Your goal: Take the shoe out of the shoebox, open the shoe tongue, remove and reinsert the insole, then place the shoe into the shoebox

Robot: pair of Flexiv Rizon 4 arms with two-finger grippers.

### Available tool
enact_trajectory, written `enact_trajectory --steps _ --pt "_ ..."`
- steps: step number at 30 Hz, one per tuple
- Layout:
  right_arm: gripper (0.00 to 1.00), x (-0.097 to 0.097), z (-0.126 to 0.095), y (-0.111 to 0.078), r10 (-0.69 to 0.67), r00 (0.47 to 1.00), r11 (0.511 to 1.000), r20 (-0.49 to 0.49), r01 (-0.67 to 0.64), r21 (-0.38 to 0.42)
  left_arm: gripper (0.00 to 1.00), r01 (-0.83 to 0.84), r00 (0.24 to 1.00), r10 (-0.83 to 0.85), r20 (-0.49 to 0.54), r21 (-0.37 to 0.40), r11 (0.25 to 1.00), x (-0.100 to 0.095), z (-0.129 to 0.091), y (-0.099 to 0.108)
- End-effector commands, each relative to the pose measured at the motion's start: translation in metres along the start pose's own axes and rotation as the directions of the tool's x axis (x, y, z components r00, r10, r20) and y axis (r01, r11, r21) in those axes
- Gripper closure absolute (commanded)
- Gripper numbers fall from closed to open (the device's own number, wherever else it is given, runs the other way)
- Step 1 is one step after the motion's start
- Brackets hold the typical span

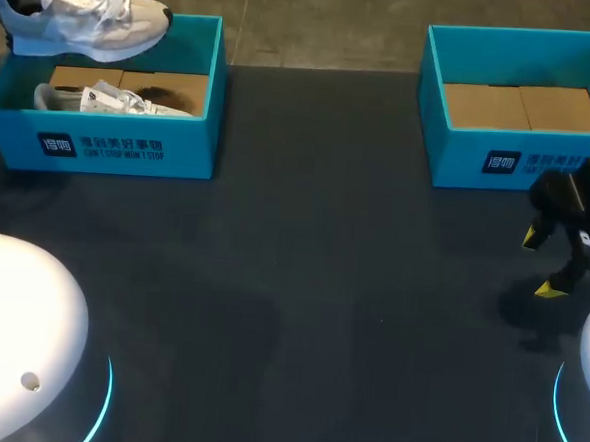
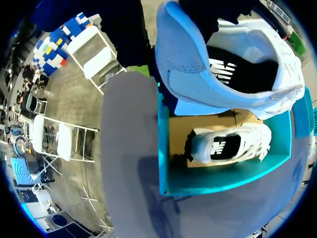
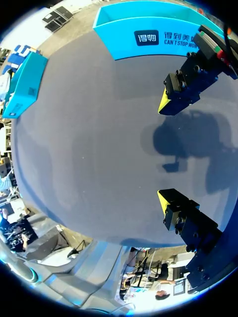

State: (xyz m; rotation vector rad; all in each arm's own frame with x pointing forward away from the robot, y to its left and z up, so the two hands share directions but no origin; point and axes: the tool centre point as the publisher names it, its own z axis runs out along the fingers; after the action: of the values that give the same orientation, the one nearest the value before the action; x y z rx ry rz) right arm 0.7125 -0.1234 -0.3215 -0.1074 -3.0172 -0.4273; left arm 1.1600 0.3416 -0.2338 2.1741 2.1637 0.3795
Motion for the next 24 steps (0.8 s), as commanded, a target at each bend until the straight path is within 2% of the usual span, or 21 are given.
enact_trajectory --steps 1,24 --pt "0.00 0.001 0.000 0.000 0.001 1.000 1.000 0.001 -0.001 0.003 1.00 0.003 1.000 -0.003 -0.003 0.032 0.999 -0.005 0.011 0.015" --pt "0.00 0.001 0.000 0.000 0.001 1.000 1.000 0.001 -0.001 0.003 1.00 0.017 0.999 -0.016 -0.039 0.047 0.999 -0.033 0.056 0.008"
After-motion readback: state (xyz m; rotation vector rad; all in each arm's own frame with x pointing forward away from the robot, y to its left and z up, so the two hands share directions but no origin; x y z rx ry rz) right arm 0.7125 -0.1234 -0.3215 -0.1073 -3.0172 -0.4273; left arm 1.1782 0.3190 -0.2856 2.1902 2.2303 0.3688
